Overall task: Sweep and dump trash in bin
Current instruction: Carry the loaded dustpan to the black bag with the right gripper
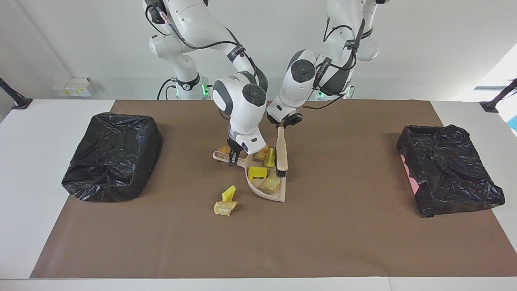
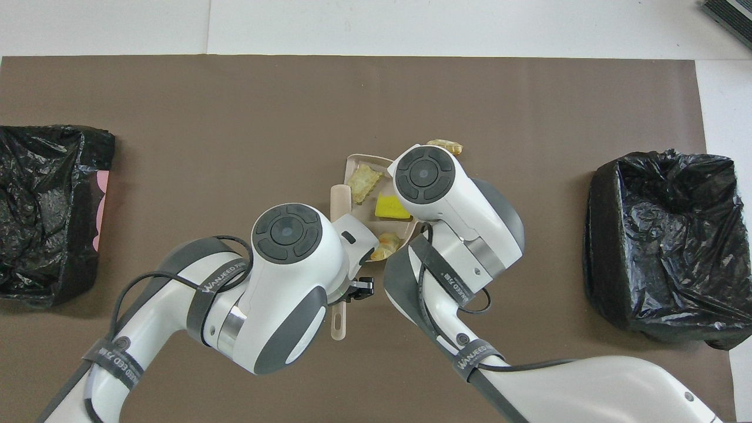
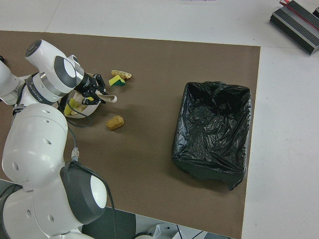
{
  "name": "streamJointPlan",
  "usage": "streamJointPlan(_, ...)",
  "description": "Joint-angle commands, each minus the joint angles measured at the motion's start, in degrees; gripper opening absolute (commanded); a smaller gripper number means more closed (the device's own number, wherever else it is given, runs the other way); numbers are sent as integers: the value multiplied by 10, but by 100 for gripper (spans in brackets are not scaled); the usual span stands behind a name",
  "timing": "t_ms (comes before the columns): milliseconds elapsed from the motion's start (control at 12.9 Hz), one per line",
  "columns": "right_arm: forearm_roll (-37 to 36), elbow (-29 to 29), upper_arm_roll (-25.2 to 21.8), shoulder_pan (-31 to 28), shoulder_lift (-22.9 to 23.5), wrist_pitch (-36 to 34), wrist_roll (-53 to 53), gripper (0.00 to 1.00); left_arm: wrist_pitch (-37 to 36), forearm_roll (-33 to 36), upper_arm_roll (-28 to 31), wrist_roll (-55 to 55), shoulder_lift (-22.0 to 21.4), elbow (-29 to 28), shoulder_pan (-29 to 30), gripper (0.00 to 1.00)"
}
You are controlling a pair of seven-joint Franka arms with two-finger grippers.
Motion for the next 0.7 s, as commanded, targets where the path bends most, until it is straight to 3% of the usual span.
streamJointPlan(0,-4,-3,6,-25,-28,-16,-25,0,-44,7,7,-13,-36,3,-3,0)
streamJointPlan(155,6,-3,7,-44,-42,-24,-52,0,-101,7,9,-13,-89,1,10,0)
streamJointPlan(310,45,0,6,-75,-55,-24,-116,0,-147,7,7,-53,-109,-9,9,0)
streamJointPlan(621,82,7,6,-134,-79,-45,-223,0,-94,7,3,-108,-133,-74,-36,0)
